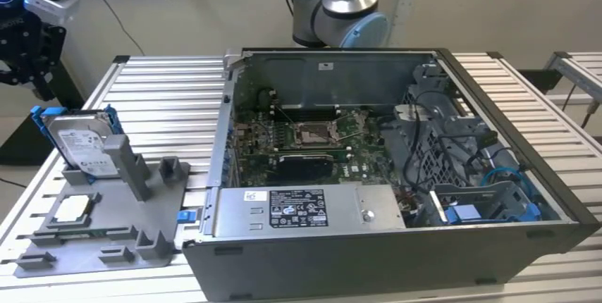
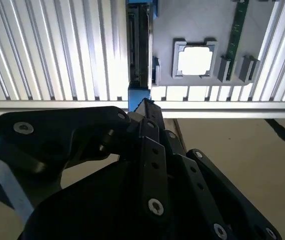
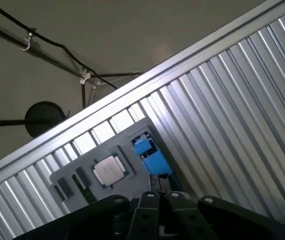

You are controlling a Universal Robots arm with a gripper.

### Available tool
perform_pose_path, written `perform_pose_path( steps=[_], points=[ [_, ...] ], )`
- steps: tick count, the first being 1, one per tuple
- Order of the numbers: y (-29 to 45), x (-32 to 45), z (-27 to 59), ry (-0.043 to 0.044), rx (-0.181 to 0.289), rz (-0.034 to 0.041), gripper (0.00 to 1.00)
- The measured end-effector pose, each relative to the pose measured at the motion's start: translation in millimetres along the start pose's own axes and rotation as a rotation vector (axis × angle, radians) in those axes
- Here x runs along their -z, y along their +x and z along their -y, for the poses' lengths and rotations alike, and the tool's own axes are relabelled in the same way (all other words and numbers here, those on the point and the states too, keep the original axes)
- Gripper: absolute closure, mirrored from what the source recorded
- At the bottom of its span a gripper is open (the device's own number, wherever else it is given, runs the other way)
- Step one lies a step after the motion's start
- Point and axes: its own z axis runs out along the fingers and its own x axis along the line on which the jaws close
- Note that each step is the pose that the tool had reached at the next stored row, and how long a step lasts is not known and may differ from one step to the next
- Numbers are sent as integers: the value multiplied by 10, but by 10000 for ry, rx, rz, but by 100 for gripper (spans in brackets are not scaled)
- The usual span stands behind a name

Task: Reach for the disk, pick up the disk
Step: 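Pick up the disk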

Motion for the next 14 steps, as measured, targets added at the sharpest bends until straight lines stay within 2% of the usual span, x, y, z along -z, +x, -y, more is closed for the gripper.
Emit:
perform_pose_path(
  steps=[14],
  points=[
    [0,-13,1,17,2543,-98,100]
  ],
)
